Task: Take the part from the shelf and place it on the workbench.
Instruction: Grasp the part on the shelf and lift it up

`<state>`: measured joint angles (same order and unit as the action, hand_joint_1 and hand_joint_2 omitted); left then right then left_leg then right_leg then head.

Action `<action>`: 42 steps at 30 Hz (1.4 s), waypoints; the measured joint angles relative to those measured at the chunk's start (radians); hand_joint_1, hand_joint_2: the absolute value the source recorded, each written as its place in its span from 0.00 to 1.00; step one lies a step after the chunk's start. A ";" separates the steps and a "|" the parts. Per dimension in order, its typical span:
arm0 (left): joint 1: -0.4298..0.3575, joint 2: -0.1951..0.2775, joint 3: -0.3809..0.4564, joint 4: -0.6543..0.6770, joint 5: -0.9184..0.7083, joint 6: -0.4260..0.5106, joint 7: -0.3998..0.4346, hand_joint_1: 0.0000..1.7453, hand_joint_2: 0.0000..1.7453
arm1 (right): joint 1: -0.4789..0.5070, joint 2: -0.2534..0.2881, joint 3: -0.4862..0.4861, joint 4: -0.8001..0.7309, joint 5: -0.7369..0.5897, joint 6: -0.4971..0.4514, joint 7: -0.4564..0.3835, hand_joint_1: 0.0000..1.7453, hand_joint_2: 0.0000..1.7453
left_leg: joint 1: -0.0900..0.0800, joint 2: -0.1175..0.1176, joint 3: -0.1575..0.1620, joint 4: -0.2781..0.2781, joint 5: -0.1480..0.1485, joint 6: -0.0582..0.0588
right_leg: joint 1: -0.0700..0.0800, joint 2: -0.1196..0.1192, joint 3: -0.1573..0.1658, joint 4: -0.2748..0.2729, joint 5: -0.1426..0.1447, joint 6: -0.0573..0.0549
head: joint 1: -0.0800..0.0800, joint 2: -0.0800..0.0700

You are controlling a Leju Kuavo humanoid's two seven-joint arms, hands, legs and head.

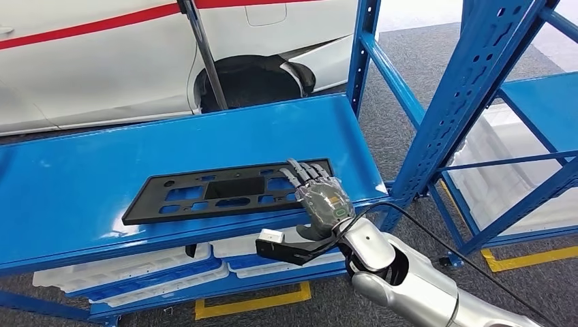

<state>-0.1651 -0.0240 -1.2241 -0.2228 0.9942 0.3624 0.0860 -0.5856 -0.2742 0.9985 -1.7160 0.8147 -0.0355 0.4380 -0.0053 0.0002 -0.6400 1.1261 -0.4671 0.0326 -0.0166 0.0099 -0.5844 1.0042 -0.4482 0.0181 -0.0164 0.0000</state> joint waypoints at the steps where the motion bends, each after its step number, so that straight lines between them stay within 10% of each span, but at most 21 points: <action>1: 0.001 -0.002 0.000 0.000 0.003 -0.001 -0.001 0.00 1.00 | -0.004 0.005 0.001 0.003 -0.001 0.001 -0.006 0.00 1.00 | -0.006 0.001 0.029 -0.071 0.029 0.012 | 0.003 0.000 0.000 0.000 0.000 0.000 | 0.000 0.000; 7: 0.012 -0.012 0.004 0.000 0.020 0.000 -0.012 0.00 1.00 | -0.019 0.038 0.017 0.032 -0.011 0.000 -0.032 0.00 1.00 | -0.016 0.004 0.077 -0.184 0.068 0.032 | 0.004 -0.009 0.000 0.003 -0.011 0.019 | 0.000 0.000; 12: 0.015 -0.016 0.008 0.000 0.024 -0.002 -0.016 0.00 1.00 | -0.026 0.044 0.027 0.058 -0.018 -0.004 -0.035 0.00 1.00 | -0.010 0.003 0.088 -0.202 0.078 0.033 | 0.004 -0.009 -0.111 0.240 -0.120 0.035 | 0.003 0.000; 14: 0.018 -0.019 0.008 0.000 0.023 -0.003 -0.013 0.00 1.00 | -0.025 0.046 0.033 0.067 -0.019 -0.004 -0.035 0.00 1.00 | -0.008 0.002 0.088 -0.198 0.077 0.031 | 0.000 -0.009 -0.094 0.202 -0.080 0.041 | 0.004 0.000; 18: 0.017 -0.021 0.009 0.000 0.013 0.003 -0.005 0.00 0.00 | -0.029 0.051 0.035 0.078 -0.017 -0.007 -0.036 0.00 1.00 | -0.010 0.002 0.076 -0.170 0.061 0.011 | -0.005 -0.006 0.007 -0.002 0.001 0.034 | 0.003 0.000; 22: 0.016 -0.021 0.008 0.000 0.009 0.002 -0.006 0.00 0.00 | -0.029 0.055 0.035 0.085 -0.016 -0.007 -0.035 0.00 1.00 | -0.006 0.001 0.064 -0.142 0.043 -0.001 | -0.004 -0.004 0.004 -0.007 0.004 0.006 | 0.002 0.000; 26: 0.016 -0.023 0.008 0.000 0.005 0.000 -0.005 0.00 0.00 | -0.029 0.059 0.035 0.088 -0.016 -0.007 -0.036 0.00 1.00 | 0.007 0.001 -0.036 0.084 -0.071 -0.027 | -0.007 -0.005 0.000 -0.008 0.008 -0.003 | 0.000 0.000; 28: 0.018 -0.023 0.008 0.000 0.004 0.000 -0.005 0.00 0.00 | -0.028 0.059 0.036 0.090 -0.016 -0.007 -0.036 0.00 1.00 | 0.010 0.001 -0.060 0.136 -0.077 -0.029 | -0.007 -0.004 -0.001 -0.008 0.008 -0.003 | 0.000 0.000; 33: 0.014 -0.024 0.008 0.000 -0.001 0.001 -0.004 0.00 0.00 | -0.032 0.065 0.036 0.093 -0.015 -0.006 -0.036 0.00 1.00 | -0.003 0.001 0.071 -0.146 0.048 0.002 | -0.005 -0.002 0.000 -0.009 0.008 0.002 | 0.000 0.000; 37: 0.016 -0.025 0.008 0.000 -0.003 0.003 -0.003 0.00 0.00 | -0.033 0.070 0.036 0.094 -0.014 -0.005 -0.035 0.00 1.00 | -0.006 0.002 0.083 -0.180 0.059 0.013 | -0.006 -0.005 -0.001 -0.009 0.004 0.024 | 0.001 0.000; 42: 0.014 -0.028 0.008 0.000 -0.007 0.005 -0.002 0.00 0.00 | -0.030 0.070 0.036 0.097 -0.013 -0.003 -0.034 0.00 1.00 | -0.002 0.003 0.092 -0.197 0.068 0.025 | -0.002 -0.005 -0.116 0.246 -0.124 0.033 | 0.005 0.000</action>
<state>-0.1511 -0.0516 -1.2156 -0.2230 0.9870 0.3676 0.0839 -0.6154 -0.2037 1.0346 -1.6190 0.8019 -0.0383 0.4045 -0.0075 0.0029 -0.5482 0.9295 -0.3988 0.0579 -0.0189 0.0046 -0.7007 1.2499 -0.5725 0.0510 -0.0118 0.0000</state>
